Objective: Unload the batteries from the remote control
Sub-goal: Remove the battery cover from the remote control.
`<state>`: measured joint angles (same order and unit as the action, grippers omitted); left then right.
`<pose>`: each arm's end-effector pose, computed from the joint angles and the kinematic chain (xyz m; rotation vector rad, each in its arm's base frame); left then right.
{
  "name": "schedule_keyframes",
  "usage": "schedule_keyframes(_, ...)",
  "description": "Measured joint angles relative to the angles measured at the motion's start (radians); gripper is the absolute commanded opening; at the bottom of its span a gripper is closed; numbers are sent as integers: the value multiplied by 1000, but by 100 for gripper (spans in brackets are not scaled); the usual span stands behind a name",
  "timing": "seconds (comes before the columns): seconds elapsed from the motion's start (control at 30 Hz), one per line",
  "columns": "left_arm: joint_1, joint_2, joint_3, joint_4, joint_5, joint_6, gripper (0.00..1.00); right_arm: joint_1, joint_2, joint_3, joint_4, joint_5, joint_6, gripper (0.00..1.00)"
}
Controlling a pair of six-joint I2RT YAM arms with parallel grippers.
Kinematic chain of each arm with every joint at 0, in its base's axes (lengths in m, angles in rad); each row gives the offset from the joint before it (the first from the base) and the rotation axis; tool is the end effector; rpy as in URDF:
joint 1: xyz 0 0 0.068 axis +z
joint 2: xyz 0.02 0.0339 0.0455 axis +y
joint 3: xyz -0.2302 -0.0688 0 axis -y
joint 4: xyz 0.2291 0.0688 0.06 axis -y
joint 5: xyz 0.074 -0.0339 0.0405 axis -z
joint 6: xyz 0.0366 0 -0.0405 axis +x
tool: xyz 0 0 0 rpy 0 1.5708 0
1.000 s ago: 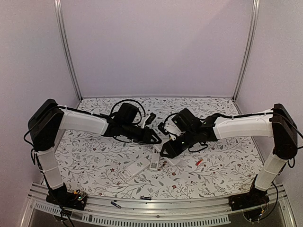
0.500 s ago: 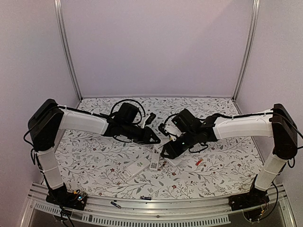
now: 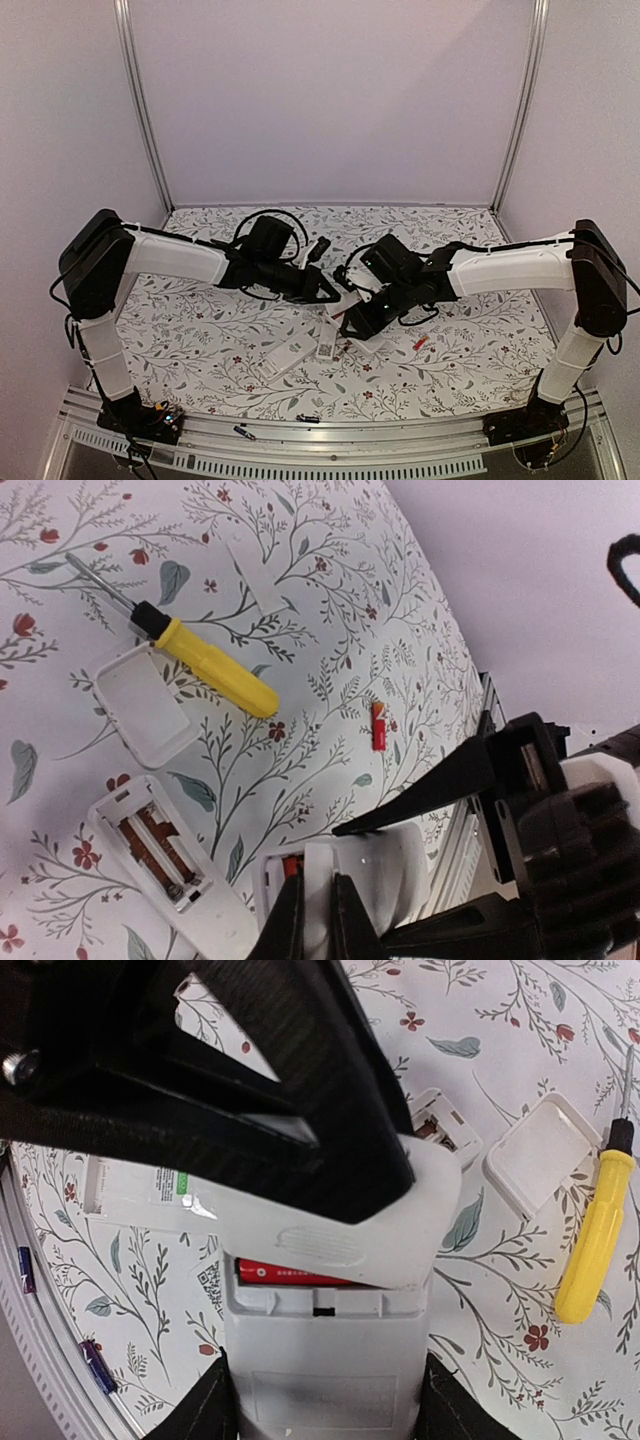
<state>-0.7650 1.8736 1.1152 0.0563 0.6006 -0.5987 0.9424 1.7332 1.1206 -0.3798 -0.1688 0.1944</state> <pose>0.2568 -0.2752 0.1519 0.5654 2.4609 -1.3316 0.1945 0.2781 0.1659 -1.0402 2.4659 0.6193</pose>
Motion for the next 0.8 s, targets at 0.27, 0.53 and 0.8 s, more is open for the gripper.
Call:
schedule_keyframes(0.27,12,-34,-37,38,21,-32,0,0,0,-4,19,-2,7,35)
schedule_keyframes(0.53,51,-148,-108,70,34,-67,0,-1,-2,-22,37,13,26,35)
schedule_keyframes(0.8,121,-252,-137,-3,-95,-5,0,-1,-3,-30,45,21,32,35)
